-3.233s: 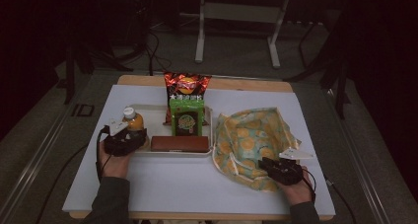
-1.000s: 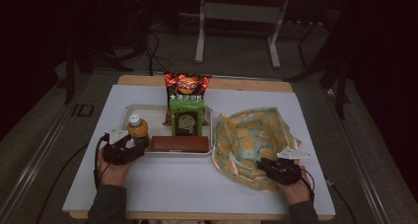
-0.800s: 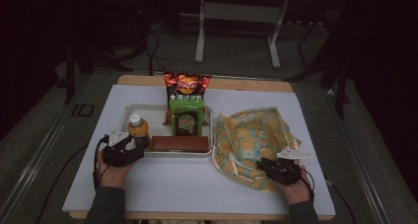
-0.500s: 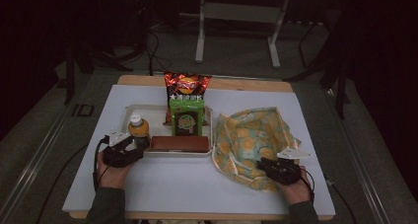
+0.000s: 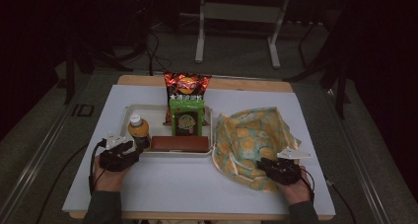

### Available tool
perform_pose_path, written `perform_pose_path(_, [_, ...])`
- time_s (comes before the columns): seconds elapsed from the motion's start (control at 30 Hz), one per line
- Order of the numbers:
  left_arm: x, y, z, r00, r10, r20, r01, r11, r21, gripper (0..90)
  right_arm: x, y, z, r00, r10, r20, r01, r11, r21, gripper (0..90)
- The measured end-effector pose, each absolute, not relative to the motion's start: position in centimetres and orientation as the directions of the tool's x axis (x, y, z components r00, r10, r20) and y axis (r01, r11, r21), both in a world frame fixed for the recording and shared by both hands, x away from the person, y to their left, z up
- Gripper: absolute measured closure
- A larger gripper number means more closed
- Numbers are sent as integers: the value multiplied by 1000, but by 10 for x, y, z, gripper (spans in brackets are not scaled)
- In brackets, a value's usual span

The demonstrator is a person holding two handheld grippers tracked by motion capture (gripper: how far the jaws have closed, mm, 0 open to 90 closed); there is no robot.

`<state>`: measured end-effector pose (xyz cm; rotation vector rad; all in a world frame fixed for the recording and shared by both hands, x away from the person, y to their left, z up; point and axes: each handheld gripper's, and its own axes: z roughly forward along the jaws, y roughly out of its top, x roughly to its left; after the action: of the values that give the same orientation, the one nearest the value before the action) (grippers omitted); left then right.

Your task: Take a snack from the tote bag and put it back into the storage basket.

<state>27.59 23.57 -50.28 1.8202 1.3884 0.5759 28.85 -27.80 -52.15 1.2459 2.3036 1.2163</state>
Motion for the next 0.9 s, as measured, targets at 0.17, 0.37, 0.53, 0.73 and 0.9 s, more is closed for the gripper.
perform_pose_path(0.17, [276,236,-504,316,944,-95,612,-126,780,618,289,-279,-521,-602,783,155,569,284,772,715])
perform_pose_path(0.37, [275,239,-506,313,944,-104,626,-122,770,657,288,-279,-521,-600,784,158,570,281,772,713])
perform_pose_path(0.53, [273,239,-508,314,944,-97,632,-132,763,686,289,-280,-521,-599,785,159,569,277,774,712])
perform_pose_path(0.73, [271,240,-507,319,943,-97,629,-134,766,779,289,-280,-521,-599,785,159,568,277,775,711])
perform_pose_path(0.9, [267,242,-506,317,943,-101,632,-131,764,812,288,-281,-520,-595,787,162,569,271,776,710])
